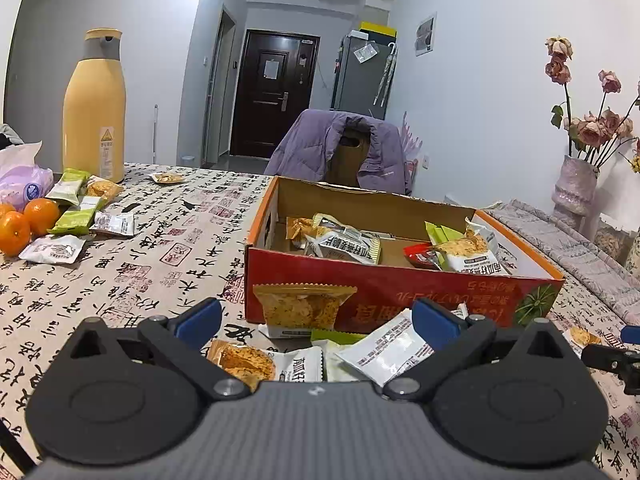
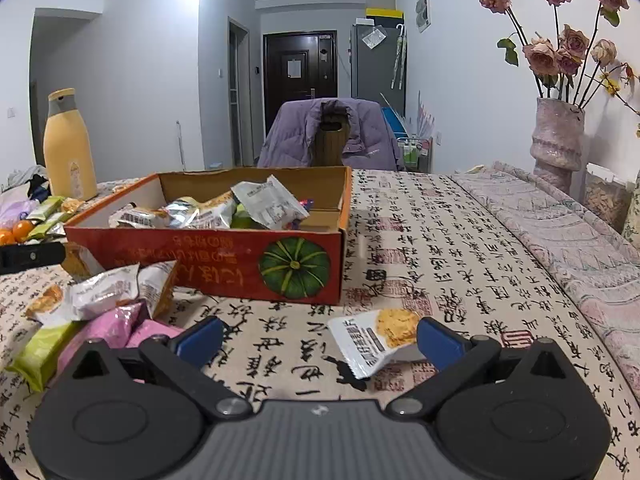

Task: Organize snacks
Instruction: 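Move both open grippers from the box back to the snack pile, then grasp a white cookie packet with the right gripper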

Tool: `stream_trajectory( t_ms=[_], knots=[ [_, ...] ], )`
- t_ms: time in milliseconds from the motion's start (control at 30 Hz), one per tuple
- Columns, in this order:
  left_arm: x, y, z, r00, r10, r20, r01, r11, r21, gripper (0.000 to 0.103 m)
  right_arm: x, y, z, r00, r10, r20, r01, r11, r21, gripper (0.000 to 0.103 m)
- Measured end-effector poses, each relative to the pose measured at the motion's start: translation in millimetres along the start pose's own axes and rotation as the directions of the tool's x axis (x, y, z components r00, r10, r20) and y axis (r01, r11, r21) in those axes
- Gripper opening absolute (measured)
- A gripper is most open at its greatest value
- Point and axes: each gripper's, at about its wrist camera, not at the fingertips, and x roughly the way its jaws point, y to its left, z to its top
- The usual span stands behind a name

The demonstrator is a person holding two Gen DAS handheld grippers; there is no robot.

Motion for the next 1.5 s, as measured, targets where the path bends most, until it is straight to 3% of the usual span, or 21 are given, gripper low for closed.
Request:
stream_trajectory(
  t_ms=[333,633,1133,1233,1300,1500],
  knots=[
    [1,-1,-5,1.000,0.001,0.001,-0.001,1.000,0.005,0.103,26,-21,5,0.993,-0.079,-0.088,0.077,0.997,-0.027,0.103],
    [1,1,-6,1.000,-0.007,-0.005,0.007,1.000,-0.006,0.103,70,-38,10,0.979,-0.055,-0.196,0.053,0.998,-0.017,0.101],
    [5,1,-7,1.000,-0.016,-0.026,0.015,1.000,-0.013,0.103,79,-46,11,0.977,-0.003,-0.214,0.007,1.000,0.018,0.103],
    [4,1,-8,1.000,-0.018,-0.024,0.018,1.000,-0.016,0.103,74,-44,10,0.981,0.003,-0.194,0.000,1.000,0.014,0.089],
    [4,2,-8,1.000,-0.020,-0.024,0.020,1.000,-0.018,0.103,70,-42,10,0.983,0.010,-0.182,-0.008,1.000,0.011,0.072],
    [3,3,-7,1.000,-0.021,-0.022,0.020,0.999,-0.026,0.103,61,-40,8,0.988,-0.013,-0.154,0.016,1.000,0.019,0.063]
  ],
)
